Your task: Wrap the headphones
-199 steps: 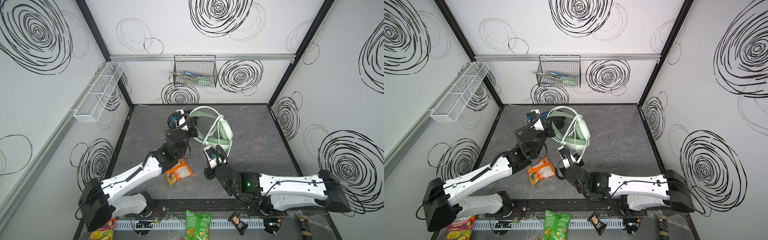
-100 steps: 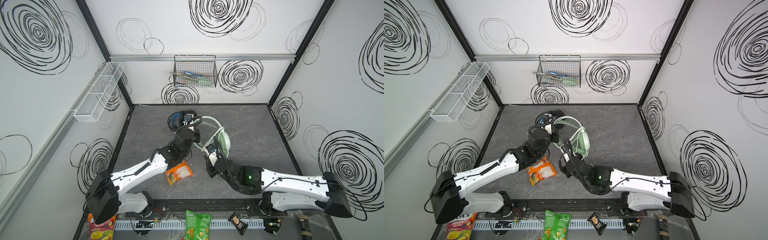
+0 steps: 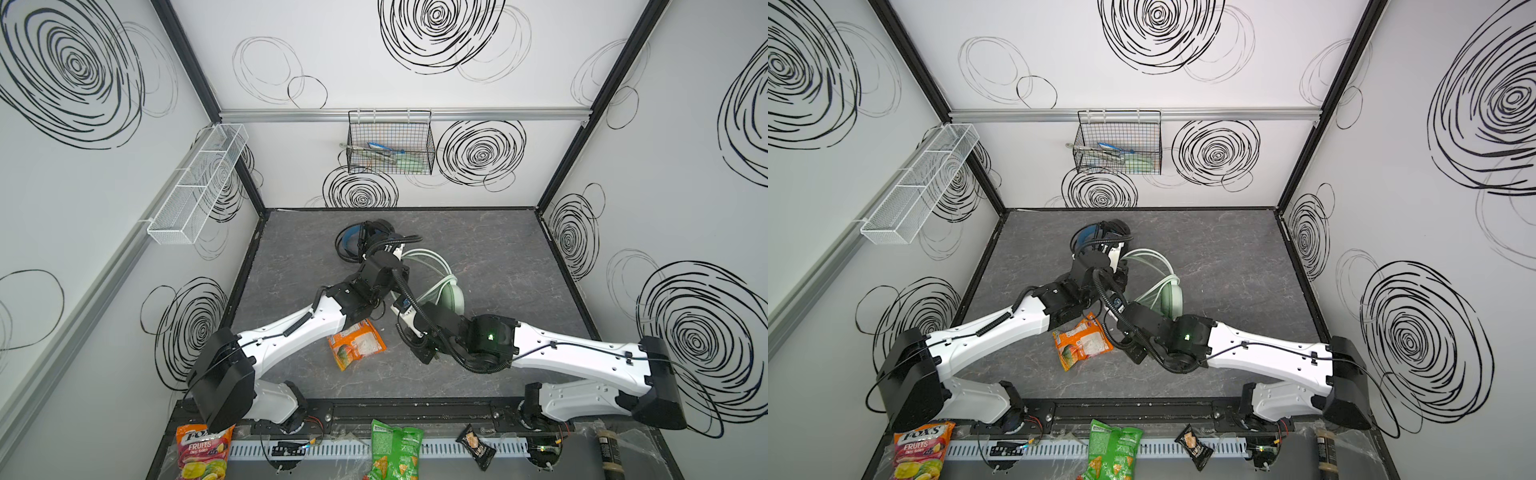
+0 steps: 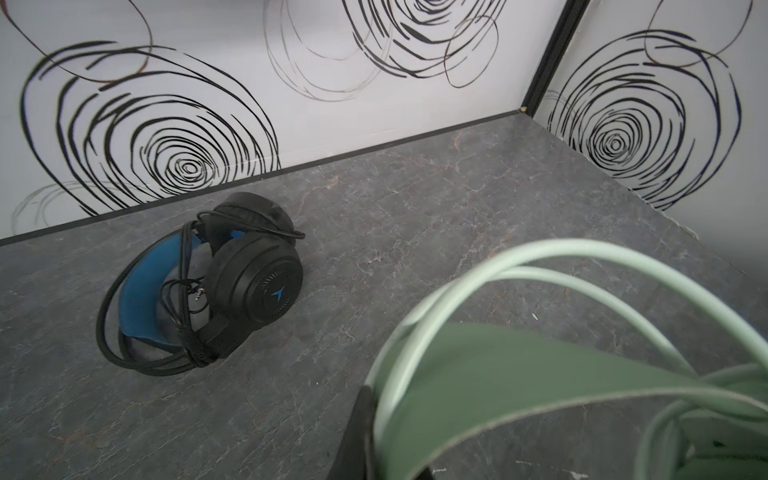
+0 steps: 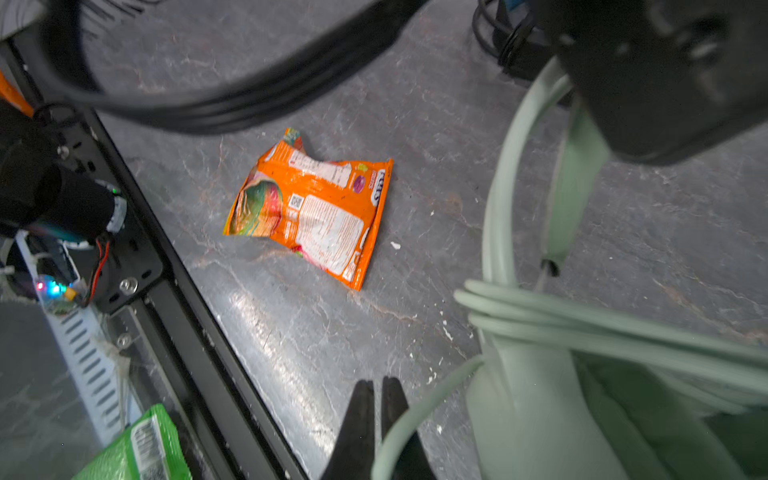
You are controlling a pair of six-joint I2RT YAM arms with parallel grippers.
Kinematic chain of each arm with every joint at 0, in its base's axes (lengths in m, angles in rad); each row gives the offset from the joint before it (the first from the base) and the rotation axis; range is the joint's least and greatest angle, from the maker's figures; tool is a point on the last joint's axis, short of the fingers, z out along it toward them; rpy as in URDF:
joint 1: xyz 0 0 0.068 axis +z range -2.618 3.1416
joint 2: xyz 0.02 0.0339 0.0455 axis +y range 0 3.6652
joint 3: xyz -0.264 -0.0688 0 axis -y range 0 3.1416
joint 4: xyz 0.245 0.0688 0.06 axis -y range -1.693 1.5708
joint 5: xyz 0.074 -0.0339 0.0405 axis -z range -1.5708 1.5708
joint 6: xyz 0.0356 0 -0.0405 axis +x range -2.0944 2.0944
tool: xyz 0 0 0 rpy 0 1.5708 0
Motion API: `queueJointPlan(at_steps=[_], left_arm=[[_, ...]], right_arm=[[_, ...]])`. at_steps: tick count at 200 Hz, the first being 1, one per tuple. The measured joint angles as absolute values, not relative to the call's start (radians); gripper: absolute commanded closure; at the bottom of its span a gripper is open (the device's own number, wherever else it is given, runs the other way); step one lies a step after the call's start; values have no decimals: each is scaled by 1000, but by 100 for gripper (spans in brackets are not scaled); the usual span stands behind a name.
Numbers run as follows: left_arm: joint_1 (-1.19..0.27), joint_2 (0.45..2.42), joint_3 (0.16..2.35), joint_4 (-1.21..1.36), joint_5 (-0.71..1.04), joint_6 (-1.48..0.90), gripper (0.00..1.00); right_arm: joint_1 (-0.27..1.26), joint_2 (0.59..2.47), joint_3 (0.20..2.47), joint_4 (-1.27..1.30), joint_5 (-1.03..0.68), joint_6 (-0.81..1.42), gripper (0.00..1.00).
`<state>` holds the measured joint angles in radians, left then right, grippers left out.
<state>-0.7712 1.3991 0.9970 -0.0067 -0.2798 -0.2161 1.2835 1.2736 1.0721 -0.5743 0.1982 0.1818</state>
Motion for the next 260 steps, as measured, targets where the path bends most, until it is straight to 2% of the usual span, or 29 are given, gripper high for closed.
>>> queueJointPlan(at_steps=[44, 101, 128, 171, 190, 232, 260], left_arm=[[-771, 1401, 978, -49, -183, -217, 100], [-756, 1374, 925, -49, -182, -212, 100], [-733, 1365, 888, -27, -163, -208, 100], [-695, 1385, 820, 86, -130, -269, 100], [-692, 1420, 792, 150, -132, -311, 100], [-694, 1518, 770, 263, -139, -377, 100], [-694, 1556, 728, 326, -154, -414, 100]], right_arm=[[1285, 1299, 1103, -668, 67, 84, 95], [1285, 1320, 1119, -672, -7, 113, 87], [1282, 1282, 1073, -585, 33, 189, 90], [1267, 1169, 797, -344, 148, 319, 100], [1241, 1146, 712, -265, 162, 345, 100], [1177, 1150, 690, -218, 131, 321, 100], [1173, 1218, 690, -218, 127, 305, 100]])
